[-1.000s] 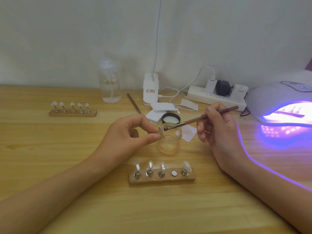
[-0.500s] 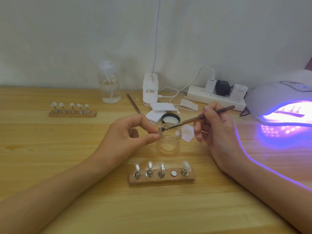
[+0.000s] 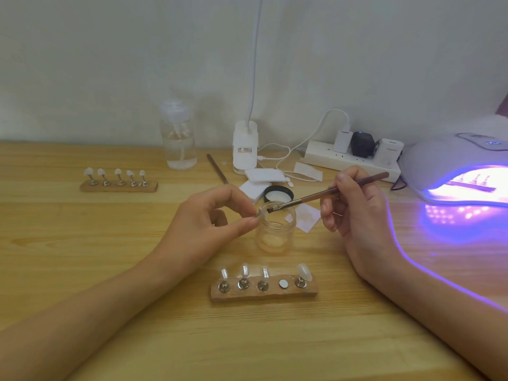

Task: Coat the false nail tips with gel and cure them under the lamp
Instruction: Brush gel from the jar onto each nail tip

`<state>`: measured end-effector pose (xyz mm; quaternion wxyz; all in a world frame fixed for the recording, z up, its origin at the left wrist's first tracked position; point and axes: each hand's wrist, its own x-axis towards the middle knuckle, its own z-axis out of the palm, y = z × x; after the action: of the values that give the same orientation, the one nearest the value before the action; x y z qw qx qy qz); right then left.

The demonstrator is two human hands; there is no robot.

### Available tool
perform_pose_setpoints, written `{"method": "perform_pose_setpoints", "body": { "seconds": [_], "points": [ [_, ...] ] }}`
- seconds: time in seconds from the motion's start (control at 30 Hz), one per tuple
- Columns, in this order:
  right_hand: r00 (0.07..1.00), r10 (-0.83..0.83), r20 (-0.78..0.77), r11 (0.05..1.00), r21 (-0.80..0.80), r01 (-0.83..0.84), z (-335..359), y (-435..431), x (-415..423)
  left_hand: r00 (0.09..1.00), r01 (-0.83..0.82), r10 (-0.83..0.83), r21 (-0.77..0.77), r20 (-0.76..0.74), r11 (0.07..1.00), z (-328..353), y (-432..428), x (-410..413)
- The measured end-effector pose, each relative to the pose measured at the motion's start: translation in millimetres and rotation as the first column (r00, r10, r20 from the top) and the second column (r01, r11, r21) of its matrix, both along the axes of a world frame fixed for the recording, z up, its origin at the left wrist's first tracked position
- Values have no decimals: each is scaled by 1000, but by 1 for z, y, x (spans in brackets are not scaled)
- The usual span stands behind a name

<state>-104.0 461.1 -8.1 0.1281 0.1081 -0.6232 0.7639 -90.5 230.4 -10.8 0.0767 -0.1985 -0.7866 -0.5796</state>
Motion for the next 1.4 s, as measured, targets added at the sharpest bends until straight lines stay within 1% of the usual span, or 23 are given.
{"method": "perform_pose_setpoints", "body": {
  "seconds": [0.13, 0.2, 0.4, 0.53, 0.83, 1.0, 1.13, 1.3, 1.4],
  "points": [
    [1000, 5, -3, 1000, -21, -5, 0, 0, 0, 999, -43, 44, 88, -10, 995, -1, 0, -2],
    [1000, 14, -1, 1000, -24, -14, 0, 0, 0, 998, -57, 58, 106, -11, 993, -1, 0, -2],
    [1000, 26, 12, 999, -33, -26, 0, 0, -1, 994, -101, 103, 60, -37, 993, 0, 0, -1],
    [1000, 24, 13, 998, -55, -23, 0, 1, -1, 993, -118, 118, 67, -5, 991, 1, 0, -1],
    [996, 83, 18, 990, -119, -80, 2, 0, -3, 997, -72, 72, 19, 12, 997, 2, 0, -1],
    [988, 154, 21, 984, -94, -152, 1, -2, -5, 999, -41, 41, 10, 4, 999, 1, 0, -2],
    [989, 146, 26, 987, -71, -144, 0, -3, -5, 1000, -17, 17, 12, 3, 1000, 1, 0, -2],
    [999, 30, 45, 999, -46, -28, -2, 1, -5, 1000, -15, 15, 16, 10, 1000, 2, 0, -2],
    [996, 85, 23, 993, -81, -83, -1, 1, -4, 1000, -19, 19, 17, 16, 1000, 1, -1, -2]
  ]
}}
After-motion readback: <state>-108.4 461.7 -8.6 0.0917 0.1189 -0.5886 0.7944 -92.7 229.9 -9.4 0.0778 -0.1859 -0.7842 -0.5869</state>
